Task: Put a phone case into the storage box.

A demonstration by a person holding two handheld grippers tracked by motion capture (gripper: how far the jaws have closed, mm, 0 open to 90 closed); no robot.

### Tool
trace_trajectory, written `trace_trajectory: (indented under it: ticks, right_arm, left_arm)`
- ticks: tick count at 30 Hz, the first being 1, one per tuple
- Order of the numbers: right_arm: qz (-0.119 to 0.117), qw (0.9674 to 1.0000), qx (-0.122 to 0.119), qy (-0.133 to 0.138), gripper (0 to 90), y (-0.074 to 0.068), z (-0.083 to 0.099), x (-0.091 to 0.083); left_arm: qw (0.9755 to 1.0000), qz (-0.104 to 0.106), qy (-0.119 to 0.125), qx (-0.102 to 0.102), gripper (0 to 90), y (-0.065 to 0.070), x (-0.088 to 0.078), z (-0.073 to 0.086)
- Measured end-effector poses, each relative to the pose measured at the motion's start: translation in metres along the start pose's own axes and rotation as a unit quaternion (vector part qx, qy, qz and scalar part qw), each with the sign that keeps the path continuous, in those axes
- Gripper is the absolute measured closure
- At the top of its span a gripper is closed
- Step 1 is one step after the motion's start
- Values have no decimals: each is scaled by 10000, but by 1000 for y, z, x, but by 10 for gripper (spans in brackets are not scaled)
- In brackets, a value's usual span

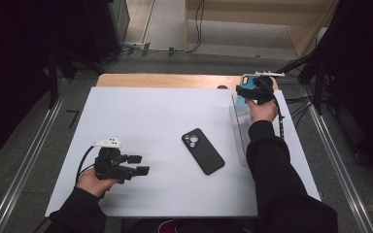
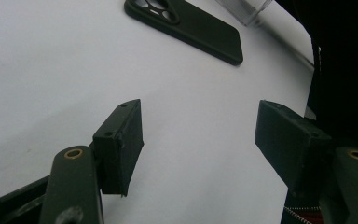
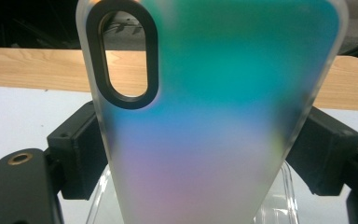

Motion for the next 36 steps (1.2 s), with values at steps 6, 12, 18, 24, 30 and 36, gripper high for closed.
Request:
trace_trajectory:
  ticks: [6,12,18,24,30,36]
  right_arm:
    - [174,9998,-86,-57,143,3,4,10]
    - [276,9996,-99,-61,142,1,6,13]
    - [253,9995,-165,-106,139,-2,7,12]
    - [226,9996,-153,-107,135,-2,7,13]
    - [113,9997,-191,-140,106,-4,8,14]
    - [100,9997,-200,-120,95,-6,8,15]
  left_arm:
    - [10000,-7,-36,33,329,0,0,1]
    - [10000,6,-22,1,329,0,0,1]
    - [10000,3,-30,17,330,0,0,1]
    - [10000,1,-23,8,329,0,0,1]
    - [10000,10,-11,-1,329,0,0,1]
    - [10000,-1,0,-4,329,0,0,1]
Point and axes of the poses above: each handheld gripper's, and its own axes: x roughly forward along the jaws, z roughly out of its underside, y roughly to its right, the point moved 7 cm from there along x, roughly forward along the jaws, and after that the axes turned 4 degrees about y, right-handed, at the moved point
